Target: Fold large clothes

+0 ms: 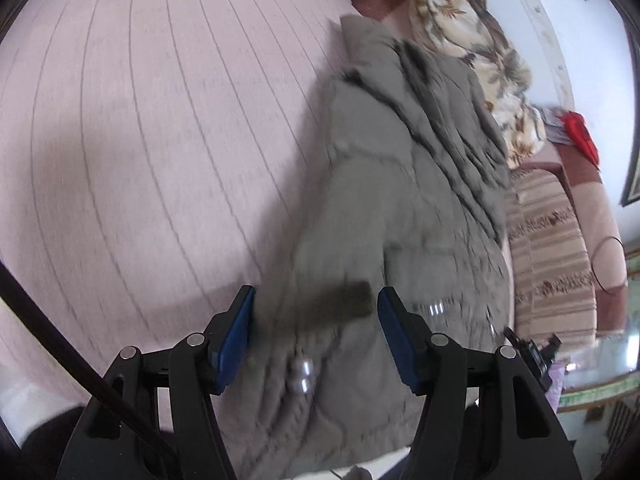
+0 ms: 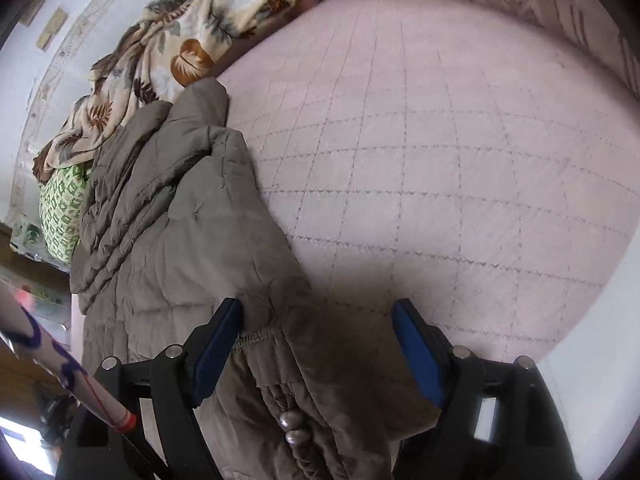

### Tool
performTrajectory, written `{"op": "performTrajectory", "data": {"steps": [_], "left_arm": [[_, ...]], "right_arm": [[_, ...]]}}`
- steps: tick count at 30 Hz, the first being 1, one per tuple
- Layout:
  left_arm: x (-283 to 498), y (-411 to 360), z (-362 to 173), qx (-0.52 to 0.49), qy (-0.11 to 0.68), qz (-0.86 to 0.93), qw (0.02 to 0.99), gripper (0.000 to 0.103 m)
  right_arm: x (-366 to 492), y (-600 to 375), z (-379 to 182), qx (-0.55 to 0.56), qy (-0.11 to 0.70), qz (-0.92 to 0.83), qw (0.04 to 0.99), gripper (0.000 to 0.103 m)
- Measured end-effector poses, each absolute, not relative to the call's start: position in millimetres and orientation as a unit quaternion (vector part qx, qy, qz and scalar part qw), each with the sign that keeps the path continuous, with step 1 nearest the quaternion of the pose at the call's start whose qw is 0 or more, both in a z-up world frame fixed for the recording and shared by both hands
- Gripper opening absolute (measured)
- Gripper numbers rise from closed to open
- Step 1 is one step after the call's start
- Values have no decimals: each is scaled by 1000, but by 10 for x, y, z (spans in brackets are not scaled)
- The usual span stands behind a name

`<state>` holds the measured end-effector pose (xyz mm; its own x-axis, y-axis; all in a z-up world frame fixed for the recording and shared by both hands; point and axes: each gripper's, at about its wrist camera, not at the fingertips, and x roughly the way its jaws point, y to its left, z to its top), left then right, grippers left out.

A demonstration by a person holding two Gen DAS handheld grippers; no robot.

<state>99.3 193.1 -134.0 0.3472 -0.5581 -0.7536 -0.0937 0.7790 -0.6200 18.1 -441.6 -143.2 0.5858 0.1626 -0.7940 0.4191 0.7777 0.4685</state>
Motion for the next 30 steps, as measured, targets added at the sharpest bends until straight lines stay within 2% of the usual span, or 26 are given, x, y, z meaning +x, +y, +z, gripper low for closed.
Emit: {"op": "performTrajectory", "data": {"steps": [14, 20, 26, 28, 30], "left_arm": [[343, 1910, -1456, -349, 529, -200, 747, 61], [228, 1851, -1642, -366, 554, -206, 719, 61], [90, 1584, -1566, -318, 558, -209, 738, 61], [36, 1507, -1534, -304, 556, -209, 745, 54], [-1, 1428, -1502, -290, 555, -209, 751, 37]], "right_arm": [[-293, -4229, -1595, 407, 462, 21, 788, 83], [-482, -4114, -1571, 398, 469, 48, 787, 75], [-548, -3962, -1572, 352, 493, 57, 794, 68], [-571, -3915, -1580, 338, 499, 58, 796, 63], [-596, -3874, -1573, 325, 502, 57, 800, 54]]}}
